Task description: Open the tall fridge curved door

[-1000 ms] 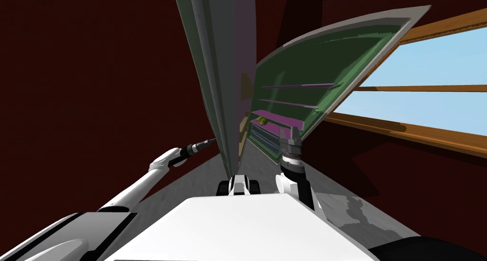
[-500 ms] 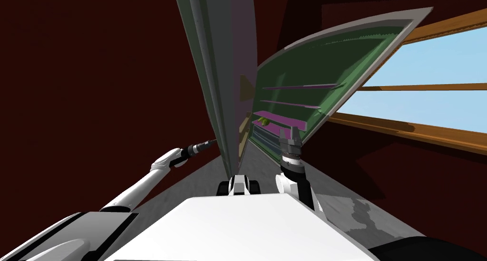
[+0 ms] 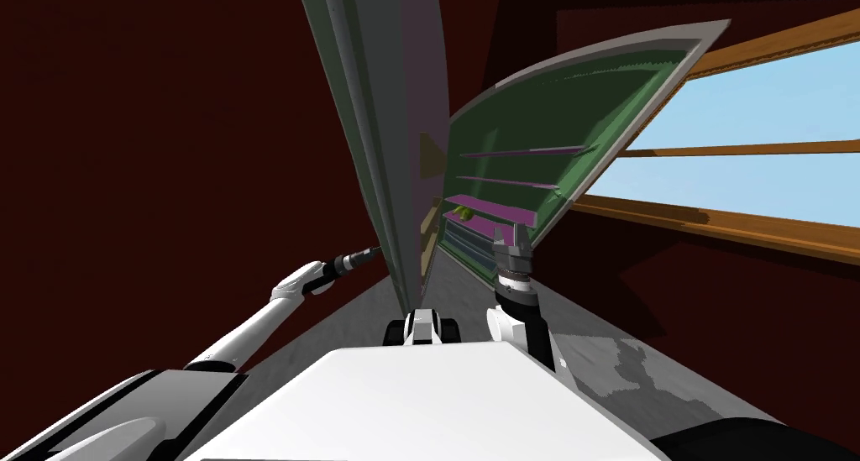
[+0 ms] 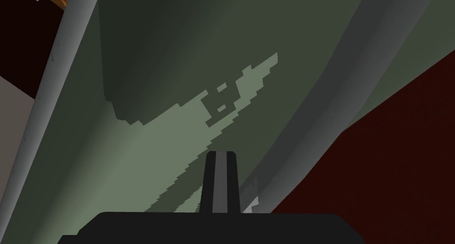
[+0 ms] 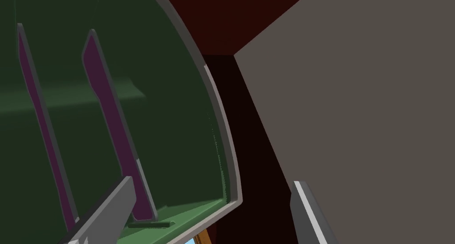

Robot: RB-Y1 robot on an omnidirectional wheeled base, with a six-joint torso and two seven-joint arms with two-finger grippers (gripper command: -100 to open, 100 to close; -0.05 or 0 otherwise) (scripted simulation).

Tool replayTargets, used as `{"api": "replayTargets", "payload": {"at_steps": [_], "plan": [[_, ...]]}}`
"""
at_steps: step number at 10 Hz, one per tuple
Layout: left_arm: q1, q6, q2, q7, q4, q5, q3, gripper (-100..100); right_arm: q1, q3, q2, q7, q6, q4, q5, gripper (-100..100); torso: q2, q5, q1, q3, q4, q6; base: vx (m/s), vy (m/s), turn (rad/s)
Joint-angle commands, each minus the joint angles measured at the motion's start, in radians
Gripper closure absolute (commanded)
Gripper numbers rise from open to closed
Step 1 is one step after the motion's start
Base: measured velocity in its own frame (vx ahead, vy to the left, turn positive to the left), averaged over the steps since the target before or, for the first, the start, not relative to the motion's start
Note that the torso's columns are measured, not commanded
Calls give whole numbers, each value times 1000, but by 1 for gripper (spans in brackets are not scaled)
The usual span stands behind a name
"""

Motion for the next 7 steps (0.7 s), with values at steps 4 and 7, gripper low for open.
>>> {"api": "replayTargets", "payload": {"at_steps": [4,7], "plan": [[-55,79,14,10,-23,43,-42,-100,0,0,0,0,0,0,0,0,-5,-6,-24,-3,-2,-3,-10,185,-87],[-83,82,61,77,-47,52,-28,-100,0,0,1,0,0,0,0,0,-1,-9,-23,-2,5,4,-34,-85,47]]}}
